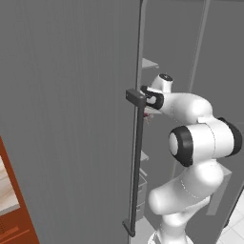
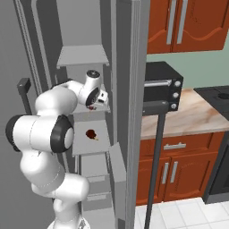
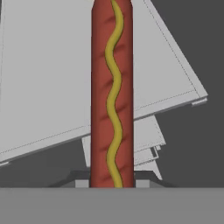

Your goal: Store the hot dog in the freezer for long-term storage. Close the freezer door after placing the cooked food.

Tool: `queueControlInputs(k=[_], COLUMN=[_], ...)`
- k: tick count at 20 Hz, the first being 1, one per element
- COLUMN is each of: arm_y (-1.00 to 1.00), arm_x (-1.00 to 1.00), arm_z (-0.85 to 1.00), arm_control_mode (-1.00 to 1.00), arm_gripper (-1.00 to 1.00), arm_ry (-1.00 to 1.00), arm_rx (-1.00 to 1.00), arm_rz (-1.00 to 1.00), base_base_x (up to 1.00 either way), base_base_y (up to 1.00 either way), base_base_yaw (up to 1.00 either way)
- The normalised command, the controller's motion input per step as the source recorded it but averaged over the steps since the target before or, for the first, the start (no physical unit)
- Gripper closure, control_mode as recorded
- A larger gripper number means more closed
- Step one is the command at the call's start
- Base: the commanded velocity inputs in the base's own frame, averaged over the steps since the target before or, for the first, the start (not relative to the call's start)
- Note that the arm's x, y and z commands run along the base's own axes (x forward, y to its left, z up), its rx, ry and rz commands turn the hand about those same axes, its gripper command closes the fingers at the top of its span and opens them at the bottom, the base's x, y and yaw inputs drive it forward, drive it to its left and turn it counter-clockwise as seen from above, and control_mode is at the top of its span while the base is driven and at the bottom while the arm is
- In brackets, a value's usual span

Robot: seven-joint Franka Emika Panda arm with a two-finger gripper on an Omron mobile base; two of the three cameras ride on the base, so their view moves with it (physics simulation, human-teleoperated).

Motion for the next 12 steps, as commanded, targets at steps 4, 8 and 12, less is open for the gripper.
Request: queueControlInputs(k=[4, 8, 12], arm_y=[0.0, 0.0, 0.03], arm_x=[0.26, 0.38, 0.33], arm_z=[-0.09, -0.1, -0.15], arm_control_mode=[-1.0, -1.0, -1.0], arm_gripper=[1.0, 1.0, 1.0], arm_ry=[0.0, 0.0, 0.0], arm_rx=[0.0, 0.0, 0.0], arm_rz=[0.0, 0.0, 0.0], base_base_x=[0.0, 0.0, 0.0], base_base_y=[0.0, 0.0, 0.0], base_base_yaw=[0.0, 0.0, 0.0])
